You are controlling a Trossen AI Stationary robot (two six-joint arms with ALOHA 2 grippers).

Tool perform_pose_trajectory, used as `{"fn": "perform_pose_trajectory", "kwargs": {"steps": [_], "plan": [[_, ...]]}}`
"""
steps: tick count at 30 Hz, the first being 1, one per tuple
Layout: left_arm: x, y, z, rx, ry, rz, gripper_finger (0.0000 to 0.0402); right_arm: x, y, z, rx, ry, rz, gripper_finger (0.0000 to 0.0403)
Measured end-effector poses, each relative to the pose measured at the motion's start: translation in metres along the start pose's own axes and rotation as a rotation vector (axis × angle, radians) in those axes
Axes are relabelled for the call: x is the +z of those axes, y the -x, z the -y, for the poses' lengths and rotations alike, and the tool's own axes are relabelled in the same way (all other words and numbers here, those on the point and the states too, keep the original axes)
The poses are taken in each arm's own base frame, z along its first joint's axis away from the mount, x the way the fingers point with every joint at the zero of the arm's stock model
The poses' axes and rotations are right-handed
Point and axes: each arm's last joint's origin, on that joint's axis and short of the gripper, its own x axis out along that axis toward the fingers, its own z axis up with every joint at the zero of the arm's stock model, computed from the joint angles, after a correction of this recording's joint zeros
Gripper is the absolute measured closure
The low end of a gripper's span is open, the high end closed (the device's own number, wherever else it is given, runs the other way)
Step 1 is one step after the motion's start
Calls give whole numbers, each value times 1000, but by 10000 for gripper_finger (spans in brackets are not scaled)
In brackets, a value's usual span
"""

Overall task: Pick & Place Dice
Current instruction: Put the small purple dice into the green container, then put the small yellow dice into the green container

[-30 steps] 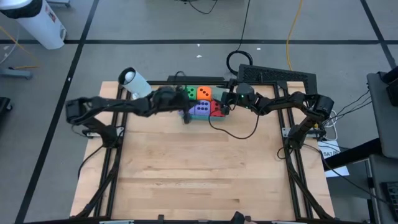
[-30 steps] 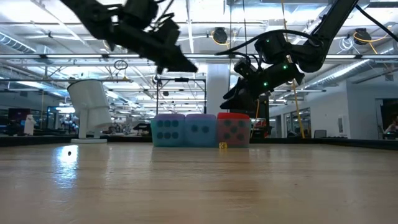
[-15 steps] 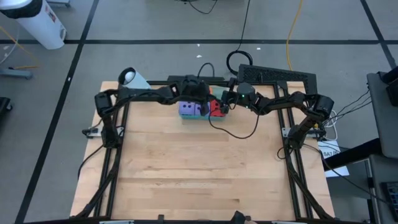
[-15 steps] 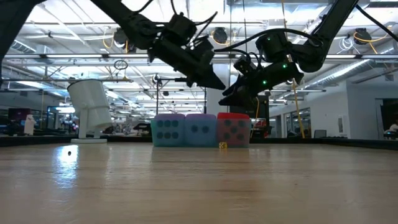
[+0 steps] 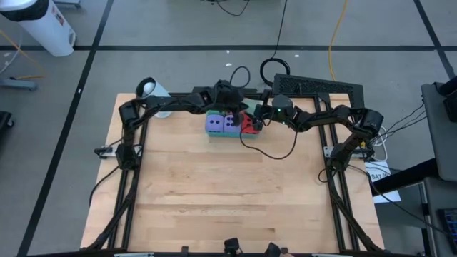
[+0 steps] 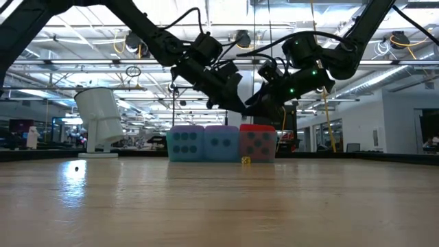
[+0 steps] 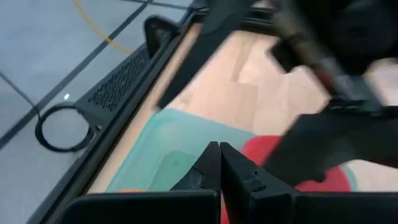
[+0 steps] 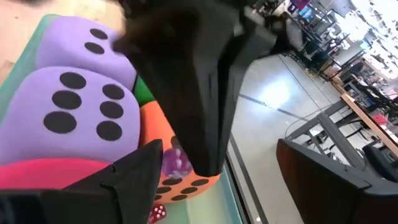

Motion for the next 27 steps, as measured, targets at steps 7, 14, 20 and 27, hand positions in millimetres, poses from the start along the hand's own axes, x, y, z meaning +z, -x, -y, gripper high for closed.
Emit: {"fn": "perform_pose_trajectory", "kwargs": {"steps": [7,14,20,27], "plan": [[-2,2,-10,12,31,-10,401,1,0,0,4,-6,18,96],[11,16,8,-50,-55,-16,401,0,1,1,5,-93,0,96],[39,82,33,-101,-127,48,401,0,15,17,56,-303,-23,96],[12,178,64,-57,-124,220,401,22,41,31,361,-518,163,96]]}}
